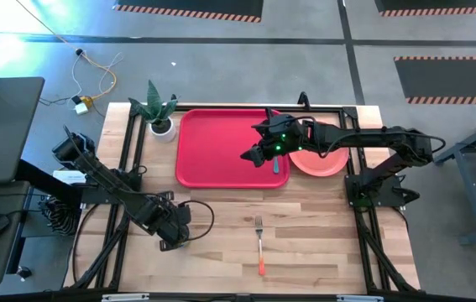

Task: Pick and place plate/cup/fork/spoon on tray
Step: Put the blue cup on the red serving tray to the top right of the blue spoon

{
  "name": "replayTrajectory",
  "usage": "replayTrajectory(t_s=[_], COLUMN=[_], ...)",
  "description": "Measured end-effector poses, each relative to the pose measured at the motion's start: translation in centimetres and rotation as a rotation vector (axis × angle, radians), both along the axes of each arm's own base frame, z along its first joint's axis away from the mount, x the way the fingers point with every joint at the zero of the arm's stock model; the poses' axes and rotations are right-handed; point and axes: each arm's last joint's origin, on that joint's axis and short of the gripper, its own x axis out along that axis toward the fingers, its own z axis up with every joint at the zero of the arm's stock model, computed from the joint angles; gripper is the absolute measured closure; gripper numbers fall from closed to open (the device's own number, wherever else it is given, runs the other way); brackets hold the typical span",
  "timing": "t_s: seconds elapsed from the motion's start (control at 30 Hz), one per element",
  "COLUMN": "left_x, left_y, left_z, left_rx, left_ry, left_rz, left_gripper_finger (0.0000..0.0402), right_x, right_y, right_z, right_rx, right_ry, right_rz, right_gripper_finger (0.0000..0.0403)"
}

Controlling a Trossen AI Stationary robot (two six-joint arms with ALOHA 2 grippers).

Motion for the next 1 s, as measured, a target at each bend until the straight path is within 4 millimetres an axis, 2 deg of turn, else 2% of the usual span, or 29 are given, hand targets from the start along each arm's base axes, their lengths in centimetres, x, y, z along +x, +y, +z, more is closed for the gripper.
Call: replayTrajectory(t_s=[0.1,0.27,0.47,0.73,1.0], left_x=[0.2,0.5,0.8,1.0,0.7], left_y=[0.1,0.9,2.7,6.9,12.0], left_z=[0.2,0.3,1.4,3.8,5.9], left_rx=[-0.014,-0.017,-0.036,-0.069,-0.001], left_ry=[-0.012,-0.009,-0.049,-0.151,-0.264], left_rz=[0.016,0.062,0.130,0.256,0.374], left_gripper_finger=[0.0394,0.0391,0.0396,0.0397,0.0397], right_x=[0.0,0.0,0.0,0.2,0.6], right_y=[0.0,0.0,0.1,0.1,0.0], right_z=[0.0,0.0,0.1,0.3,1.2], right_rx=[0.000,0.000,0.008,0.010,-0.005], right_ry=[0.000,0.000,-0.009,-0.042,-0.140], right_rz=[0.000,0.000,0.017,0.030,0.029], right_gripper_finger=[0.0311,0.0311,0.0311,0.0311,0.0311])
